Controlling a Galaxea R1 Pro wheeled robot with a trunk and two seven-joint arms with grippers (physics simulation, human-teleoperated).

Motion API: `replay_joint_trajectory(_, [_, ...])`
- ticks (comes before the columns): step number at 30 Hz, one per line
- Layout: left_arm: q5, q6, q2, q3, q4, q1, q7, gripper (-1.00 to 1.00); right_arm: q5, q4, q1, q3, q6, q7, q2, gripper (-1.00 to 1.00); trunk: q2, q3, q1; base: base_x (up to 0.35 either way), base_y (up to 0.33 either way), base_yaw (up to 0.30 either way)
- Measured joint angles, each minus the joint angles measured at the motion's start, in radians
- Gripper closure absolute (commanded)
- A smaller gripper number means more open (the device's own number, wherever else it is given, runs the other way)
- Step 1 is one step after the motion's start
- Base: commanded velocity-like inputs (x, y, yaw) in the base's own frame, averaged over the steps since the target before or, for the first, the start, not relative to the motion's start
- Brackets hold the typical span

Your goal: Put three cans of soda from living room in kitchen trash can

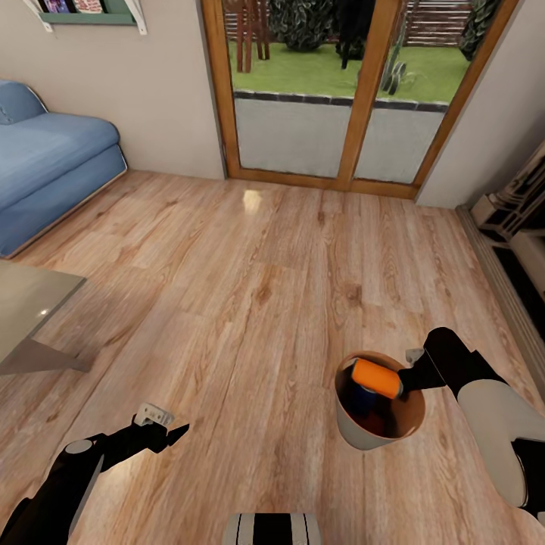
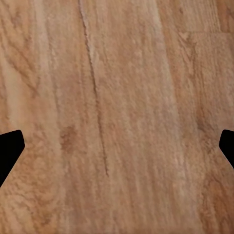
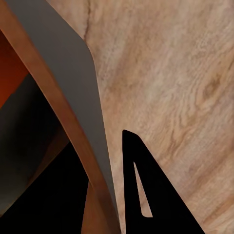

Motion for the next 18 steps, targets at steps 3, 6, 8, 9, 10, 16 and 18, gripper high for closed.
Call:
replay_joint_trajectory(3, [0.0,0.0,0.0,0.0,0.0,0.0,0.0,-1.0,0.001,0.0,0.0,0.0,0.0,0.0,0.0,1.0,-0.021,-0.009,0.012,0.0,0.0,0.0])
replay_joint_trajectory(6, [0.0,0.0,0.0,0.0,0.001,0.0,0.0,-1.0,0.004,0.0,0.0,0.0,-0.001,-0.001,-0.001,1.0,-0.042,-0.019,0.023,0.0,0.0,0.0])
replay_joint_trajectory(8, [0.0,-0.001,0.0,0.0,0.0,0.0,0.0,-1.0,0.003,0.0,0.0,0.0,-0.001,-0.001,-0.001,1.0,-0.056,-0.025,0.031,0.0,0.0,0.0])
replay_joint_trajectory(9, [0.0,-0.001,0.0,0.0,0.001,0.0,0.0,-1.0,0.003,-0.001,0.0,0.0,-0.001,-0.001,-0.002,1.0,-0.056,-0.025,0.031,0.0,0.0,0.0])
replay_joint_trajectory(10, [0.001,-0.001,0.0,0.0,0.001,0.0,0.0,-1.0,0.003,-0.001,-0.001,0.0,-0.001,-0.001,-0.002,1.0,-0.056,-0.025,0.031,0.0,0.0,0.0])
replay_joint_trajectory(16, [0.0,-0.006,0.0,0.0,0.001,0.0,0.0,-1.0,0.005,-0.072,-0.001,-0.002,-0.002,-0.001,-0.003,1.0,-0.056,-0.025,0.031,0.0,0.0,0.0])
replay_joint_trajectory(18, [-0.001,-0.014,0.0,0.0,0.001,0.001,0.0,-1.0,0.003,-0.112,-0.001,-0.002,0.0,0.0,-0.002,1.0,-0.056,-0.025,0.031,0.0,0.0,0.0])
